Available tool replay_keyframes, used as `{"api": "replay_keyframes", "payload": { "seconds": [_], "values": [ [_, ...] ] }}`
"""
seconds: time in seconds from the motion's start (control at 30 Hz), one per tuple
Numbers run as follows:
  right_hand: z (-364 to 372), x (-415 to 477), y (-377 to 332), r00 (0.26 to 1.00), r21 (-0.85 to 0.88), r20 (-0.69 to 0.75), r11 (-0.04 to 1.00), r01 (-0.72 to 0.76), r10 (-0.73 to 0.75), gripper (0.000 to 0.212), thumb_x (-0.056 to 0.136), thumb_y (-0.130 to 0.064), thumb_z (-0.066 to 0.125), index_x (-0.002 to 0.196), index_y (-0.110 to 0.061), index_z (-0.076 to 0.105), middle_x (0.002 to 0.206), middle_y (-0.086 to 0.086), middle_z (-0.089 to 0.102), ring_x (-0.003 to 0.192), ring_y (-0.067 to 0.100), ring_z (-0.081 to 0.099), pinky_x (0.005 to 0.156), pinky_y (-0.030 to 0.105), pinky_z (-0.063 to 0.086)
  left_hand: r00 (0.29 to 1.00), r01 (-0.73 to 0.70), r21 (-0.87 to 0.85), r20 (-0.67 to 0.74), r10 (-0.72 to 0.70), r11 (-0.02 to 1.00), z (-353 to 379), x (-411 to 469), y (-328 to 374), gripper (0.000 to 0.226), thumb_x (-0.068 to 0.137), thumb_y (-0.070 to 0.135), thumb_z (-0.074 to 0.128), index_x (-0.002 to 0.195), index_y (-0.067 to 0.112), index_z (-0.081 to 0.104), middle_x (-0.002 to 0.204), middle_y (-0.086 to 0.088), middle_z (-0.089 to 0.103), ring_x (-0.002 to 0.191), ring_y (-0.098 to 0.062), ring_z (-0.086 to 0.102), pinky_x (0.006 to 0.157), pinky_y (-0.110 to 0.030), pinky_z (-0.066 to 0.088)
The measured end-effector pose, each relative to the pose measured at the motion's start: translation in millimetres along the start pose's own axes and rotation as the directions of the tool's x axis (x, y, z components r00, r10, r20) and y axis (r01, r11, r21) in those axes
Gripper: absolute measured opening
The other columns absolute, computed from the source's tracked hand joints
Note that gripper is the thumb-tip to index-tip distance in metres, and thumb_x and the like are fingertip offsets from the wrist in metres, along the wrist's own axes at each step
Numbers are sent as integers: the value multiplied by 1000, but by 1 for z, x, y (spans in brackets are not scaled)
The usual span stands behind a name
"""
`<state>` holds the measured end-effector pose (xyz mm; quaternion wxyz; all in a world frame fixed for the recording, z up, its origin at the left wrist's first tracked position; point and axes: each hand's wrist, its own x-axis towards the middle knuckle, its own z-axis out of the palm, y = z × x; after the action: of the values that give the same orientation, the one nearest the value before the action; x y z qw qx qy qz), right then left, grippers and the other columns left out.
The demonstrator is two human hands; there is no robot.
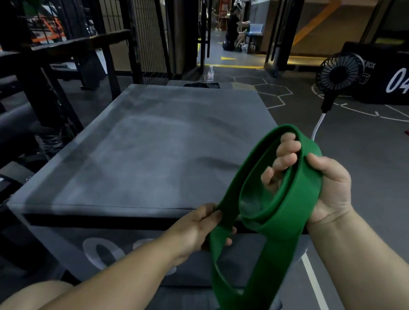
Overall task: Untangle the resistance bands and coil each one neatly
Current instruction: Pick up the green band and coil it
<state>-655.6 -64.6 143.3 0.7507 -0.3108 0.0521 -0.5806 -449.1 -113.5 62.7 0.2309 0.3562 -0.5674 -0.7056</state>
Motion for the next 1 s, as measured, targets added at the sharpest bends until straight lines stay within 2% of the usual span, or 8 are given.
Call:
{"api": "replay_keyframes", "payload": {
  "seconds": [0.2,0.33,0.47,0.53,0.63,0.77,0.9,1.0],
  "values": [
    [-5,4,1,999,-11,14,999,51,-51,54,82,6,47,130,-16,34,97,6,53,85,18,55,91,38,45,1000,-14,-17,-15,13,1000,2,1,-3,17,99,22,51,107,9,58,83,-11,73,75,-20,67,72,-32,55],
    [1,7,-3,994,31,3,994,105,-106,55,80,4,47,130,-16,36,89,4,49,76,17,48,76,29,44,999,17,309,41,-31,951,-5,6,-14,37,84,10,72,116,18,56,97,5,73,92,-9,67,85,-23,52],
    [7,6,-11,987,9,-17,987,159,-158,52,80,2,49,127,-16,39,87,2,47,74,15,44,73,25,39,989,74,664,48,-142,744,-9,8,-27,32,82,10,68,106,27,55,101,11,61,96,-7,59,82,-18,47],
    [7,6,-15,978,-37,-56,980,197,-199,52,78,1,52,126,-17,41,86,0,47,74,13,43,72,25,39,989,125,633,-16,-148,764,-11,10,-33,26,84,12,65,105,25,54,107,6,63,101,-9,60,90,-22,49],
    [2,5,-16,949,-146,-101,948,284,-300,58,70,-2,61,123,-20,44,84,-2,47,72,12,42,71,25,42,988,138,428,-116,-98,893,-12,10,-27,26,90,21,63,110,16,46,113,0,67,102,-15,66,95,-32,51],
    [-2,4,-16,908,-239,-94,894,378,-409,65,60,-2,66,120,-23,49,82,-4,47,72,11,44,74,26,45,994,108,83,-44,-105,991,-2,2,-14,14,96,13,55,108,17,48,110,-3,68,96,-20,69,90,-32,54],
    [-2,6,-15,877,-294,-125,861,414,-465,72,55,-1,65,120,-27,51,80,-3,48,72,13,49,83,33,48,993,91,86,65,-97,992,6,-8,-8,10,98,12,51,101,15,61,87,0,74,80,-12,69,76,-24,54],
    [-2,7,-13,844,-343,-190,839,422,-502,74,56,-2,65,122,-30,48,78,-2,49,73,16,54,92,46,49,995,99,104,21,-102,990,9,-11,-2,9,98,18,52,103,10,54,71,-1,71,64,-14,65,64,-27,52]
  ]
}}
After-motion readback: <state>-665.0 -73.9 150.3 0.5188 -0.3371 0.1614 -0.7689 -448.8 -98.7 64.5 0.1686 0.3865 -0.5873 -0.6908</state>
